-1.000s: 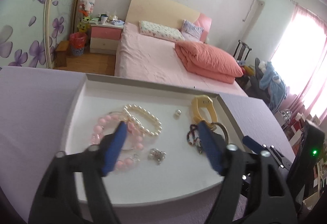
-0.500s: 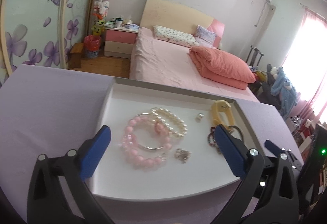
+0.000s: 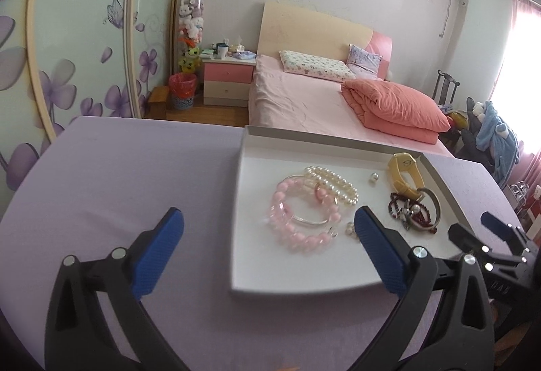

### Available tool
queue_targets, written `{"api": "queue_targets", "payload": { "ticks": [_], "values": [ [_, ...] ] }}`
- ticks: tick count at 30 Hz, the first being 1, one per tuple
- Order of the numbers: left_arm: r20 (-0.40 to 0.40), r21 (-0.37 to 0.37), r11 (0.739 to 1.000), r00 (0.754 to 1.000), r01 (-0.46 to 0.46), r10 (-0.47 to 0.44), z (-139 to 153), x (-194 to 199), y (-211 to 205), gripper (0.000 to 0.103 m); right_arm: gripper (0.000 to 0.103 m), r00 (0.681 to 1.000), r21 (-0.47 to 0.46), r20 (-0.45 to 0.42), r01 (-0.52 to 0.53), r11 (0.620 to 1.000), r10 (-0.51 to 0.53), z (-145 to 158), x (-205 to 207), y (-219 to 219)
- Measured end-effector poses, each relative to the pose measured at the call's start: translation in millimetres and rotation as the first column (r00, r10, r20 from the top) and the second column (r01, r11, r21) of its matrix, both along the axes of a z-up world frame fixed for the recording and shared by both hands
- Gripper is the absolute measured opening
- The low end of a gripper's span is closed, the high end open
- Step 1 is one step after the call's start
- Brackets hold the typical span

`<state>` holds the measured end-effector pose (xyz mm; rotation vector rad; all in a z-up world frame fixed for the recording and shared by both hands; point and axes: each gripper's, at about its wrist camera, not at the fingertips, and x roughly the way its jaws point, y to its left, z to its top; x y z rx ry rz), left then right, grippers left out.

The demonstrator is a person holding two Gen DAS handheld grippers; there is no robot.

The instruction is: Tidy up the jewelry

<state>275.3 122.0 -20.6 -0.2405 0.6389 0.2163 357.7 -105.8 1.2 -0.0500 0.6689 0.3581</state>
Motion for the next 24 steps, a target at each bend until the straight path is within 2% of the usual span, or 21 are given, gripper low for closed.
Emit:
{"api": "queue_targets", "payload": {
  "ticks": [8, 24],
  "values": [
    [0.026, 0.0, 1.0, 1.0, 0.01, -0.01, 3, -45, -2, 0.101, 0.102, 1.0, 0.018, 0.009, -0.012, 1.0, 0.012, 4, -29, 0],
    [0.065, -0.006, 0.997, 0.995, 0.076, -0.075, -2, -100, -27, 0.101, 0.102, 0.998, 0.053, 0.04, -0.055, 0.997, 0.053, 8, -80, -7]
  ]
}}
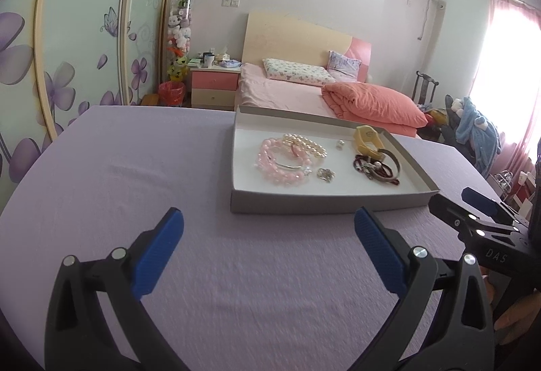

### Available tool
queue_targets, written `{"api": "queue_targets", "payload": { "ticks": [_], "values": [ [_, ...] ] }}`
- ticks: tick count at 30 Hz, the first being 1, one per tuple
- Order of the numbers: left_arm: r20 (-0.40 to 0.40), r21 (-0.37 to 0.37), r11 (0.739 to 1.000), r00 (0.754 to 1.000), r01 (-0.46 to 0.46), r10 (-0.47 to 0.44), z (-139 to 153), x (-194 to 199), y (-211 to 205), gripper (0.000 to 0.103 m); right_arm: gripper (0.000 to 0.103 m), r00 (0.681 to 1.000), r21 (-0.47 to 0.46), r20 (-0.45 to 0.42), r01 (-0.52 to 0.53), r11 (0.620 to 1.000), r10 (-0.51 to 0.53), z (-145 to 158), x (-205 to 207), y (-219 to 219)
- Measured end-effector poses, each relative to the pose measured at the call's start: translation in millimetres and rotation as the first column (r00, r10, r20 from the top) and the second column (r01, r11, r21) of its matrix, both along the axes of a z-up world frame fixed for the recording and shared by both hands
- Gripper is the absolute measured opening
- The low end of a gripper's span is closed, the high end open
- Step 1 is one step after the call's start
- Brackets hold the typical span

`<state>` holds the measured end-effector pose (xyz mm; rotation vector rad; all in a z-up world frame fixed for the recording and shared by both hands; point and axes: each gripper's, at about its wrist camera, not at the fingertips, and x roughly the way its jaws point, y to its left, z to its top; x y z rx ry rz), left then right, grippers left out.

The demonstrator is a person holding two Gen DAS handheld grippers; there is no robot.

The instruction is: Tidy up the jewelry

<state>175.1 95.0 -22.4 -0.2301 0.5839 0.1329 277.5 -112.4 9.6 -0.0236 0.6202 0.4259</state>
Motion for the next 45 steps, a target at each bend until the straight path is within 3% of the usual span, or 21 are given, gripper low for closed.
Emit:
{"api": "queue_targets", "payload": {
  "ticks": [11, 24, 45],
  "values": [
    [0.055, 0.024, 0.999, 0.998, 0.035, -0.037, 6, -21, -16, 0.101, 0.102, 0.999, 0.04, 0.035, -0.01, 0.999, 0.009, 9, -24, -10],
    [0.113, 0.023, 0.999, 0.993, 0.041, -0.043, 12, -22, -20, 0.101, 0.102, 0.998, 0.059, 0.067, 0.004, 0.998, -0.008, 10, -24, -15],
    [0.105, 0.02, 0.998, 0.993, 0.058, -0.06, 8, -16, -22, 0.101, 0.102, 0.998, 0.06, 0.067, -0.002, 0.998, -0.002, 10, -22, -16]
  ]
}}
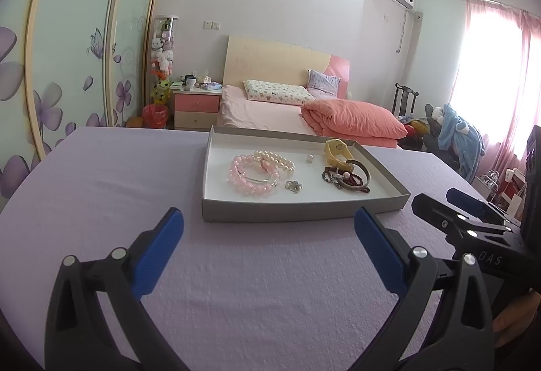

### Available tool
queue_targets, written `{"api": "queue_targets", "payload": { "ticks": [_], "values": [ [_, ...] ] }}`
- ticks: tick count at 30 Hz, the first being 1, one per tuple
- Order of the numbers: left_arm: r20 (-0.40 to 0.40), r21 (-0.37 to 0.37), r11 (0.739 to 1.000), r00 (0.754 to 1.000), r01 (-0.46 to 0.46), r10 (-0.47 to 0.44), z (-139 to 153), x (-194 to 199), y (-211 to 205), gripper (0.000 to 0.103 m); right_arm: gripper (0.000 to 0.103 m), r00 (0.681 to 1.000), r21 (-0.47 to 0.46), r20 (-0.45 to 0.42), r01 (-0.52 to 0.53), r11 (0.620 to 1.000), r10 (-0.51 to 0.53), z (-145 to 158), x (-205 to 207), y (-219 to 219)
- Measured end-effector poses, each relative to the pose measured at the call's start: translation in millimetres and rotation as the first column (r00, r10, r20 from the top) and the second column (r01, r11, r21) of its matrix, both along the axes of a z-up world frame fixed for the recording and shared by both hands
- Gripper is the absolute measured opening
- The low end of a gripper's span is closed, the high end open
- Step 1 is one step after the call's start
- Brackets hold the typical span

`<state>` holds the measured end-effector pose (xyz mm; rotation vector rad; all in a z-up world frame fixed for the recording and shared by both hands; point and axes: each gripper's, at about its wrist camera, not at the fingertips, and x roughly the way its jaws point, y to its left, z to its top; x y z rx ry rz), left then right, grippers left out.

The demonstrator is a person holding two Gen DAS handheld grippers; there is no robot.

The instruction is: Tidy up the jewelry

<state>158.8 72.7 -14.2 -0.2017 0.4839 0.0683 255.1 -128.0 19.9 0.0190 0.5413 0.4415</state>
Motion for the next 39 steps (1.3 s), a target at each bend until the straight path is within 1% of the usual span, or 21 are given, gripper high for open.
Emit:
{"api": "queue_targets", "payload": {
  "ticks": [39],
  "values": [
    [-0.017, -0.001, 1.0, 1.0, 0.001, -0.001, -8.1, 5.8, -4.2, 0.101, 0.102, 1.0, 0.001, 0.002, -0.003, 1.0, 0.003, 0.8, 0.7, 2.1]
  ]
}}
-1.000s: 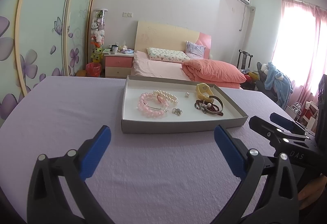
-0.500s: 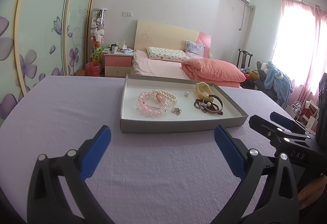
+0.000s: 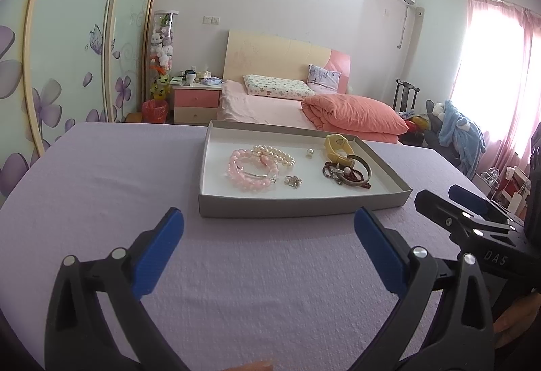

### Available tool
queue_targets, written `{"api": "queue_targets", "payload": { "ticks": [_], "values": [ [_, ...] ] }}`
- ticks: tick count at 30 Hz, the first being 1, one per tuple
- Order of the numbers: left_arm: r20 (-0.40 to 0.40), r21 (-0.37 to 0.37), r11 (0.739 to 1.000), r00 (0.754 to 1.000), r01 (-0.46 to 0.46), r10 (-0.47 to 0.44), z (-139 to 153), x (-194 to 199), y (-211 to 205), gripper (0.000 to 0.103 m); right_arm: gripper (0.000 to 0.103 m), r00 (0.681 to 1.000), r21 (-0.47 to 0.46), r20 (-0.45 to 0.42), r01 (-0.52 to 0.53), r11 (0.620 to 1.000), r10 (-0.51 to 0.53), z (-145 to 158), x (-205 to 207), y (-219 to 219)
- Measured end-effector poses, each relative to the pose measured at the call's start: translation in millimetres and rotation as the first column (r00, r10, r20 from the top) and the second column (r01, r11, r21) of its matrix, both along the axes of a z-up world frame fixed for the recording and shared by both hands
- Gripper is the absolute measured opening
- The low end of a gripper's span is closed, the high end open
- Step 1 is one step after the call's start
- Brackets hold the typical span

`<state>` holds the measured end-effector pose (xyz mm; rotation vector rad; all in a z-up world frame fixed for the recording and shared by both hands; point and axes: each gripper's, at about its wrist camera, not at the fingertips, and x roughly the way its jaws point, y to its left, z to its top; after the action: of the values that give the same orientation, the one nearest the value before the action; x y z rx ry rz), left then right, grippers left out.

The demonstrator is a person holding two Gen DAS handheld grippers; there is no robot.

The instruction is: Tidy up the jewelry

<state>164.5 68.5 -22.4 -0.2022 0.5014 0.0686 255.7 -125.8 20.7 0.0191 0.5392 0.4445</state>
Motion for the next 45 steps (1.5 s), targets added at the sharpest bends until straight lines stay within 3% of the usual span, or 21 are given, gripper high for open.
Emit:
{"api": "queue_targets", "payload": {
  "ticks": [45],
  "values": [
    [-0.018, 0.007, 1.0, 1.0, -0.007, 0.007, 1.7, 4.0, 2.5, 0.101, 0.102, 1.0, 0.0, -0.003, 0.0, 1.0, 0.0, -2.9, 0.7, 0.9]
  ]
}}
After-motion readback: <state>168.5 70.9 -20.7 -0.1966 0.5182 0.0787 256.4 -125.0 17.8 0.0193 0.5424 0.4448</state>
